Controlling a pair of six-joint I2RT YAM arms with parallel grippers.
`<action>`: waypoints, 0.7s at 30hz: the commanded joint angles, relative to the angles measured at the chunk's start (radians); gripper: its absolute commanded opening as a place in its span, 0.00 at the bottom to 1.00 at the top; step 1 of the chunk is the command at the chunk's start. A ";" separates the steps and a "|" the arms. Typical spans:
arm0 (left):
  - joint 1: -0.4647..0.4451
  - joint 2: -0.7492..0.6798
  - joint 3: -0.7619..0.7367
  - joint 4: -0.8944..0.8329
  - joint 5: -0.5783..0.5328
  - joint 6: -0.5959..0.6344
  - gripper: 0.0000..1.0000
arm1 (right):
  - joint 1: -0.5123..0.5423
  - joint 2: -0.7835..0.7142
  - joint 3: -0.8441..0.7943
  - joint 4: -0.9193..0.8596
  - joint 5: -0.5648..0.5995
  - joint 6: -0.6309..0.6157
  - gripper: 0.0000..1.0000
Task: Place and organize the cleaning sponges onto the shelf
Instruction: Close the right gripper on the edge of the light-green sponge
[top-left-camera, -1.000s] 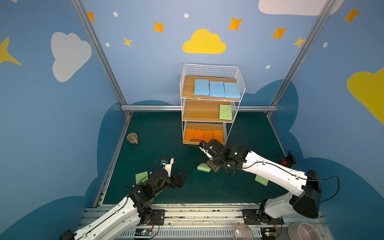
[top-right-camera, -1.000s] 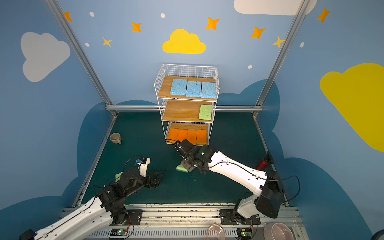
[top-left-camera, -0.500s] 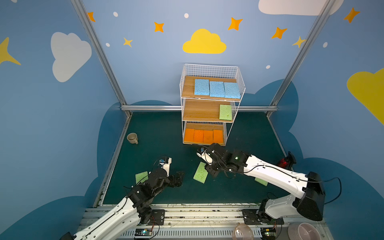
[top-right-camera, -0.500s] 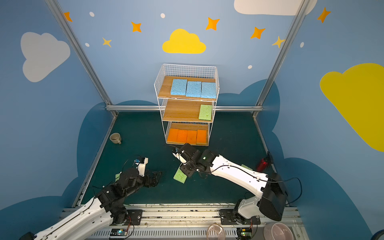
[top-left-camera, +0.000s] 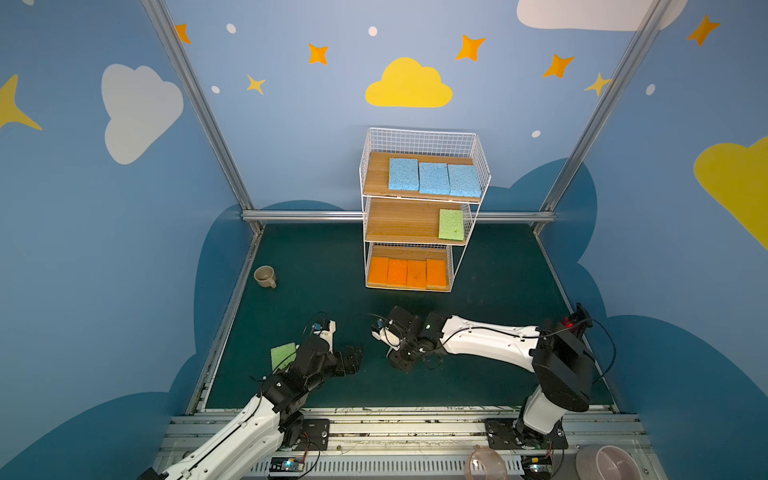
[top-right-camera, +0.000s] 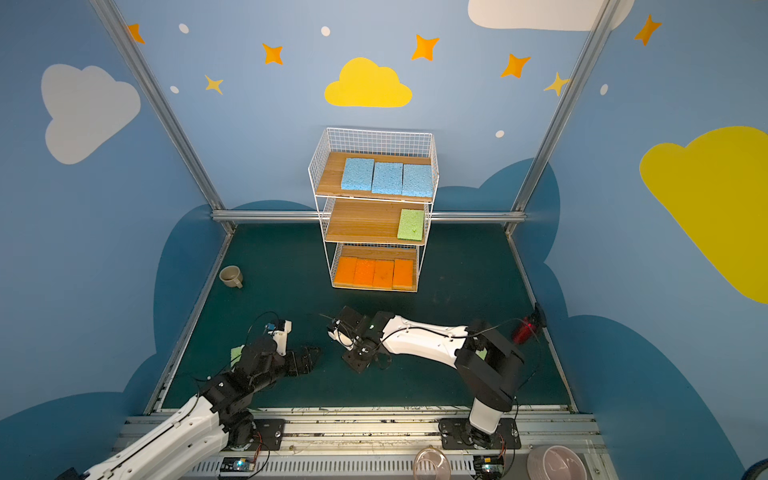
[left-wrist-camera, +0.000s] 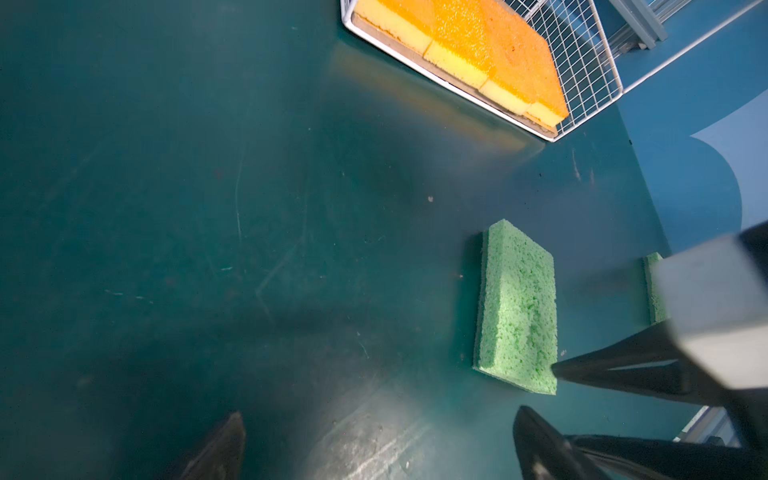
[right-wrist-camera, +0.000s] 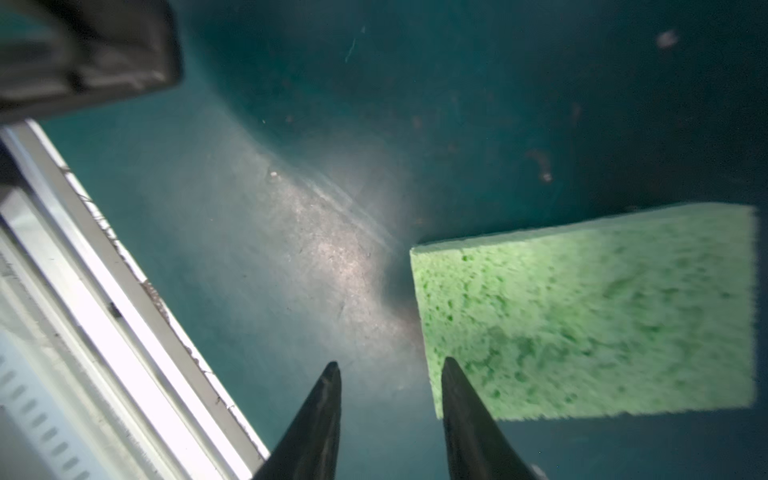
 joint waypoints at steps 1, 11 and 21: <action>0.006 -0.012 -0.009 0.031 0.017 -0.010 1.00 | 0.003 0.017 0.014 0.007 0.027 0.017 0.41; 0.008 -0.021 -0.016 0.039 0.018 -0.013 1.00 | 0.006 0.035 0.017 0.035 0.071 -0.001 0.46; 0.010 -0.046 -0.019 0.022 0.023 -0.017 1.00 | 0.011 0.127 0.039 0.009 0.118 -0.011 0.39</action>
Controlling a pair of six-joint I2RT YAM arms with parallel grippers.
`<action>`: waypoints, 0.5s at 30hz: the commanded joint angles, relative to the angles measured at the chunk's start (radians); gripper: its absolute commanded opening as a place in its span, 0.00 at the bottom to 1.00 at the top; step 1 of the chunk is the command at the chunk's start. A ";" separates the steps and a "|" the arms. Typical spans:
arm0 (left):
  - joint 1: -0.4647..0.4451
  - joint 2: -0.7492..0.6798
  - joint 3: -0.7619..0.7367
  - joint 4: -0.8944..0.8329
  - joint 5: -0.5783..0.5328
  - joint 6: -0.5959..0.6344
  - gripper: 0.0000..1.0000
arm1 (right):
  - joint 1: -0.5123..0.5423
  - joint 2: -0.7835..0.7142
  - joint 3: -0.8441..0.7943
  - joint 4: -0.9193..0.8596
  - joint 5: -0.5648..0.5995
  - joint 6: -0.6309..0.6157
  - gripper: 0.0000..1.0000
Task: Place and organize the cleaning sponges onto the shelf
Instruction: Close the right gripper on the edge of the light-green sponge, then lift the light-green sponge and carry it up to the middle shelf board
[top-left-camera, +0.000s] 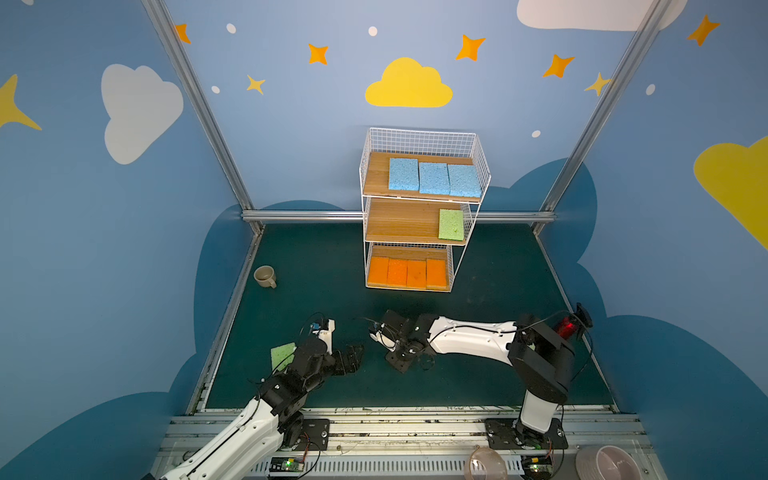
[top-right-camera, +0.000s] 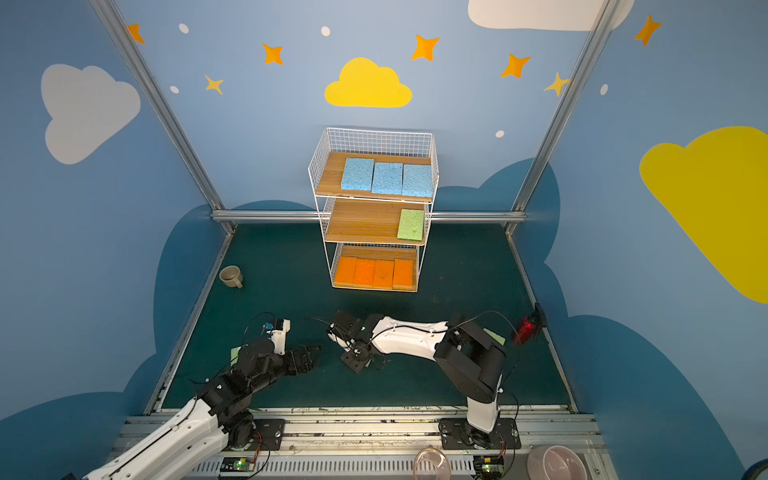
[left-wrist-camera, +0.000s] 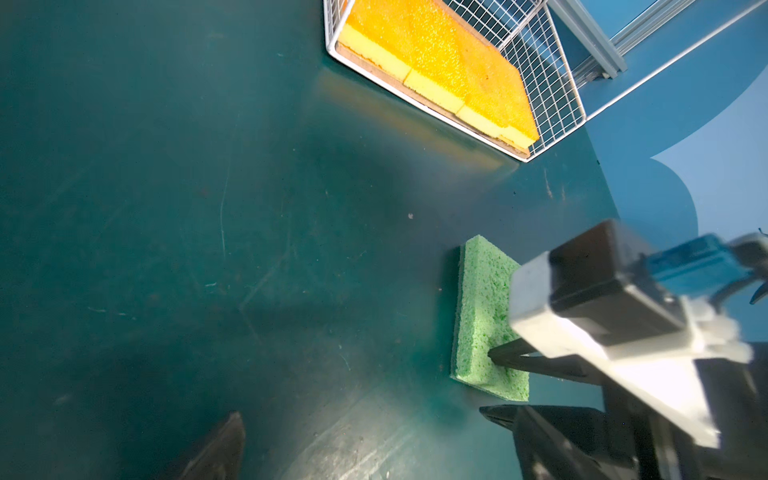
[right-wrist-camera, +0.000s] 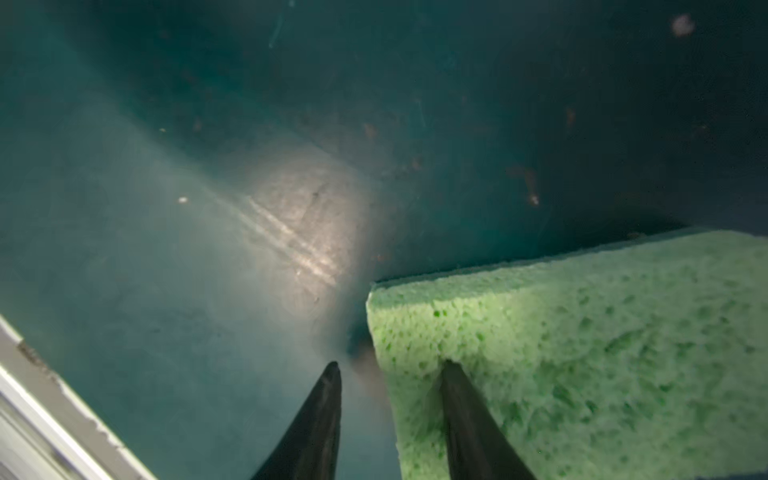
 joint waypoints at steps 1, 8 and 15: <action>0.004 -0.010 -0.014 -0.004 0.008 -0.001 1.00 | 0.010 0.034 0.011 -0.019 0.036 -0.003 0.38; 0.003 -0.013 -0.009 -0.005 0.009 -0.005 1.00 | 0.062 0.060 0.029 -0.054 0.178 -0.020 0.22; 0.004 -0.063 0.010 -0.062 0.003 -0.003 1.00 | 0.103 0.046 0.043 -0.087 0.275 -0.022 0.03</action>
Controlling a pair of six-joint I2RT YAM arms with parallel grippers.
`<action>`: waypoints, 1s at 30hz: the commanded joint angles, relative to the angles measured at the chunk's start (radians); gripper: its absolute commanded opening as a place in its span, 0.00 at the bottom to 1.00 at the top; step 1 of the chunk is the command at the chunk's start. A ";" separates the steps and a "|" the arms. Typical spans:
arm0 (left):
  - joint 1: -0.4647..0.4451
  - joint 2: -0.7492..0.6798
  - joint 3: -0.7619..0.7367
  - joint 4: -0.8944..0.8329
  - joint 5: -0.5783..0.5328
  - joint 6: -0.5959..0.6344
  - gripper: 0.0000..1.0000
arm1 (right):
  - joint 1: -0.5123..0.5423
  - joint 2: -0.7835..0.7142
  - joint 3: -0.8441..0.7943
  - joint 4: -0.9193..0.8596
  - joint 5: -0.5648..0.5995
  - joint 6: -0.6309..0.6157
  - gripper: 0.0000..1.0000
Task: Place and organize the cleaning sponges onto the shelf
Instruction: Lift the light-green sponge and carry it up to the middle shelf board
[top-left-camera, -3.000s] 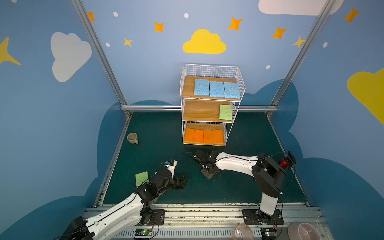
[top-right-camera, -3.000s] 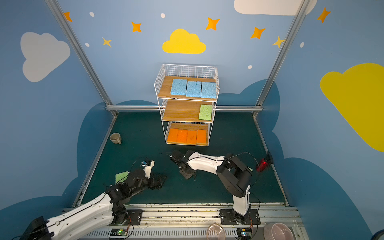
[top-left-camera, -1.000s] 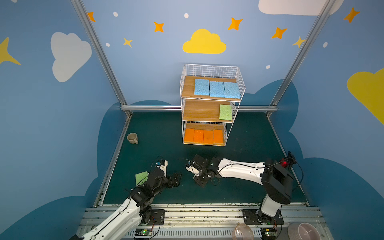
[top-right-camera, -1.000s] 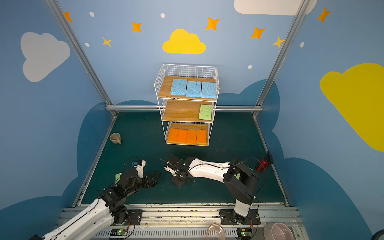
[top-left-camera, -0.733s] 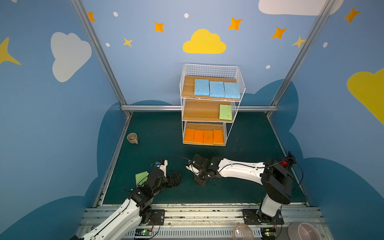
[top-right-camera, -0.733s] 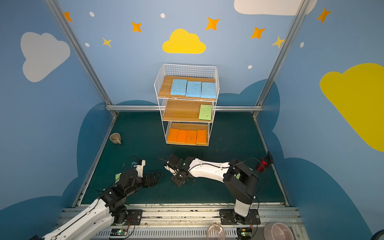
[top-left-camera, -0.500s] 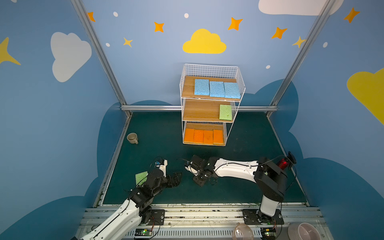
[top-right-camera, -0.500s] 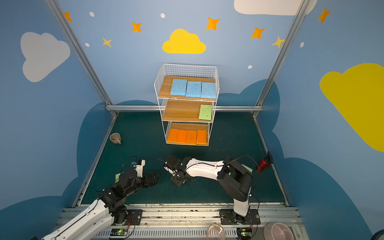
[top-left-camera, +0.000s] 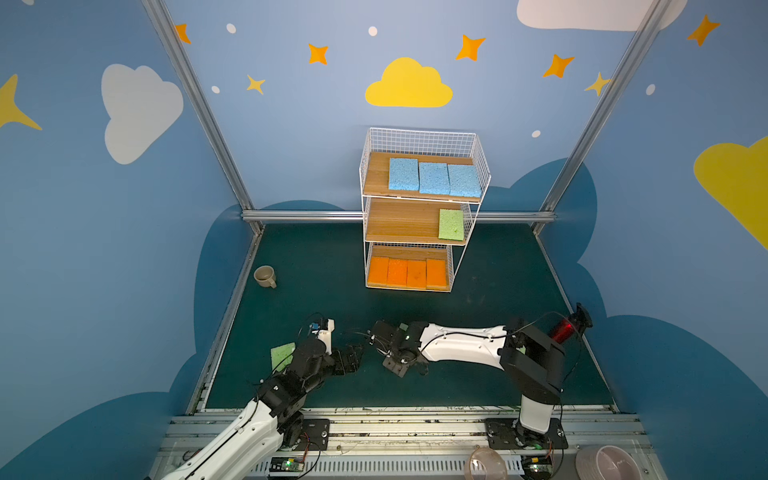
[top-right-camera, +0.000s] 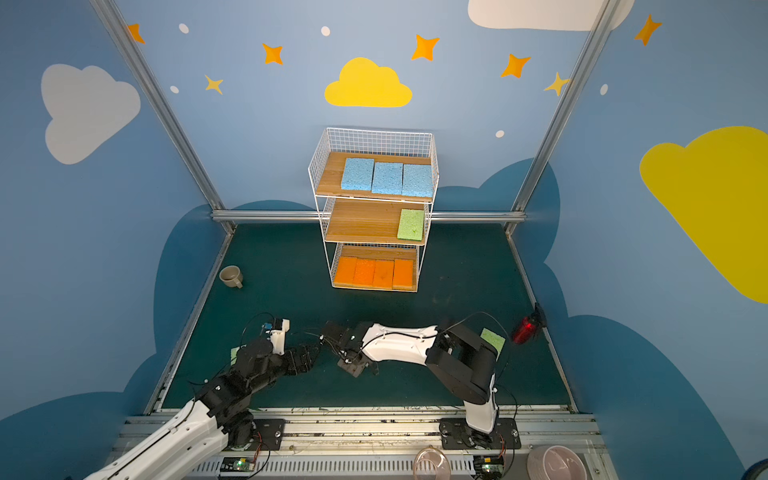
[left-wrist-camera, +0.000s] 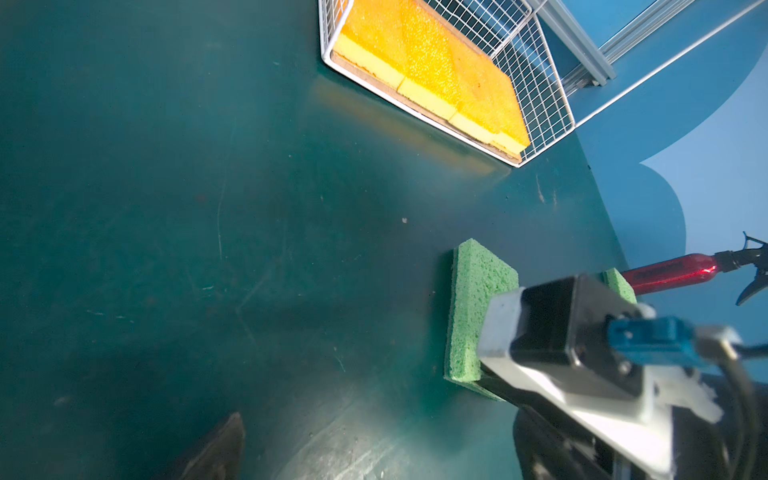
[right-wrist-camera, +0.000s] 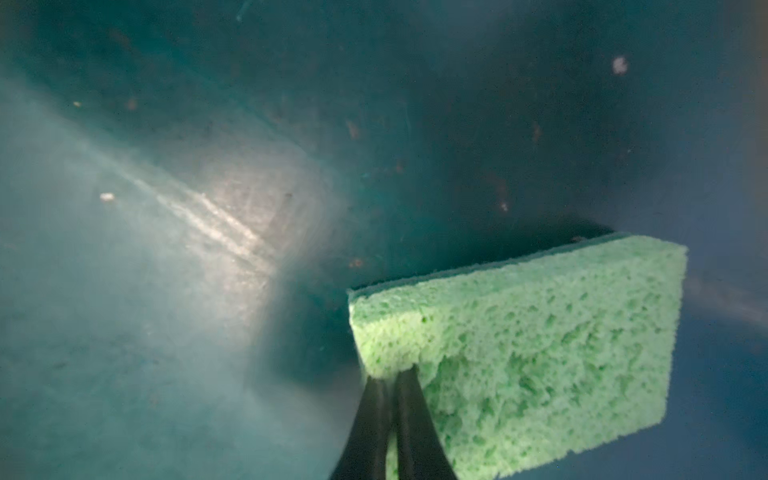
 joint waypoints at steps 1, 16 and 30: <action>0.004 -0.040 0.015 -0.056 -0.004 0.002 1.00 | 0.010 -0.007 0.003 -0.041 0.044 0.000 0.00; 0.005 -0.060 0.127 -0.105 -0.026 0.031 1.00 | -0.015 -0.376 0.094 -0.172 0.110 -0.235 0.00; 0.006 0.089 0.194 0.028 -0.006 0.046 1.00 | -0.122 -0.449 0.450 -0.256 0.145 -0.660 0.00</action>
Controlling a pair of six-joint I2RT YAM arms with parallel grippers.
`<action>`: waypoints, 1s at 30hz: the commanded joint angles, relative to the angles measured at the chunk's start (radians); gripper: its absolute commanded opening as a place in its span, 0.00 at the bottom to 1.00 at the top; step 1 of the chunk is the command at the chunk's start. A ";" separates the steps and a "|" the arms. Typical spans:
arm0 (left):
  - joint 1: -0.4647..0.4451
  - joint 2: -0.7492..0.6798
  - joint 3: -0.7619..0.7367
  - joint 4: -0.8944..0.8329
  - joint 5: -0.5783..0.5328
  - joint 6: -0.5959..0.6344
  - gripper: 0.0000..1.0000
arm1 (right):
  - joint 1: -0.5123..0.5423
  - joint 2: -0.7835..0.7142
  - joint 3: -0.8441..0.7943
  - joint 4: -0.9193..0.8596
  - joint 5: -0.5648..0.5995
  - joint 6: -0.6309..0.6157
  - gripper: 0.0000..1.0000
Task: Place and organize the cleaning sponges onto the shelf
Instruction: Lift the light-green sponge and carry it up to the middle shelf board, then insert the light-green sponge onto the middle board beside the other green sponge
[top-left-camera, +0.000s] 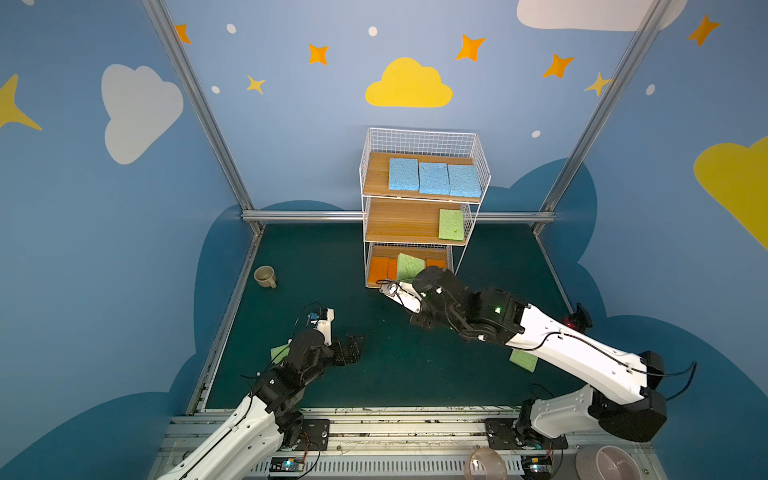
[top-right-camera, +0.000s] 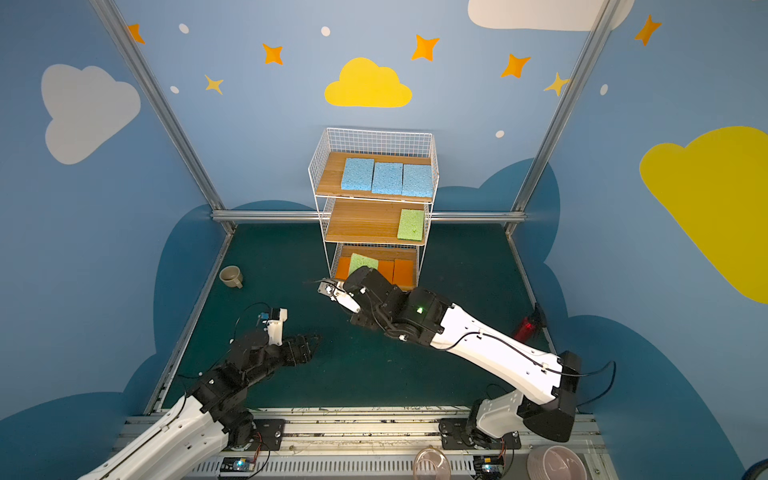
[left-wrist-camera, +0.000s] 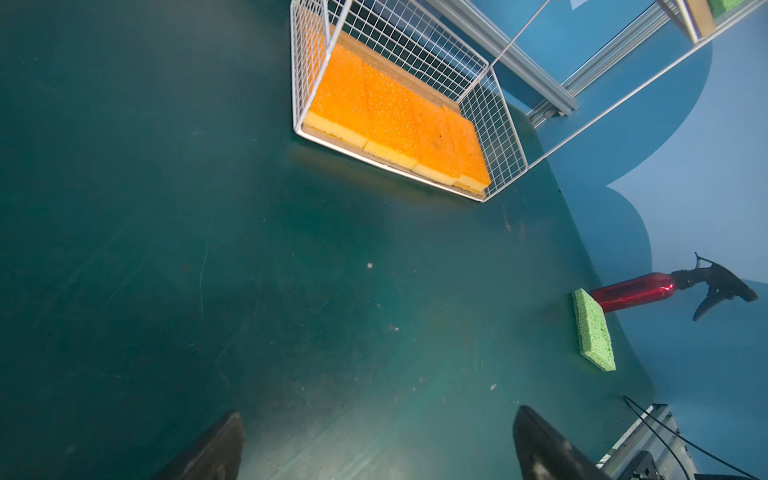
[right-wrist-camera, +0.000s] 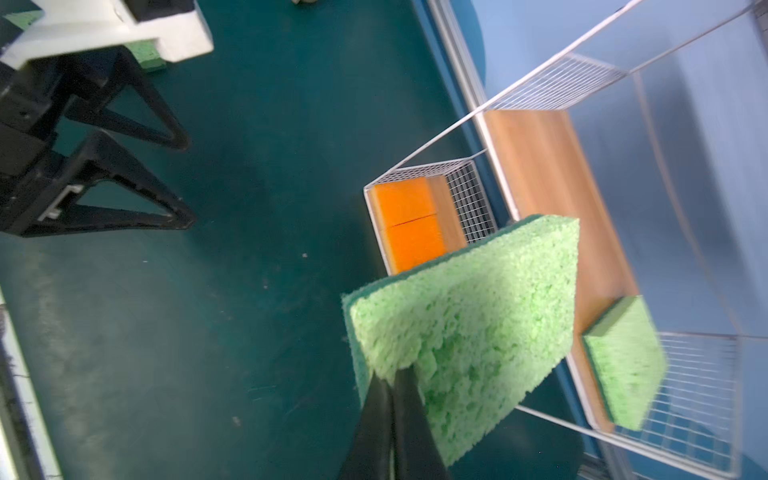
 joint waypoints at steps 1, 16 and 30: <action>0.004 0.030 0.044 0.065 0.008 0.021 1.00 | -0.039 0.026 0.094 -0.059 0.001 -0.137 0.00; 0.010 0.191 0.100 0.164 0.018 0.045 1.00 | -0.177 0.154 0.255 -0.070 0.065 -0.282 0.00; 0.023 0.329 0.135 0.233 0.040 0.055 1.00 | -0.276 0.227 0.243 0.052 0.059 -0.292 0.00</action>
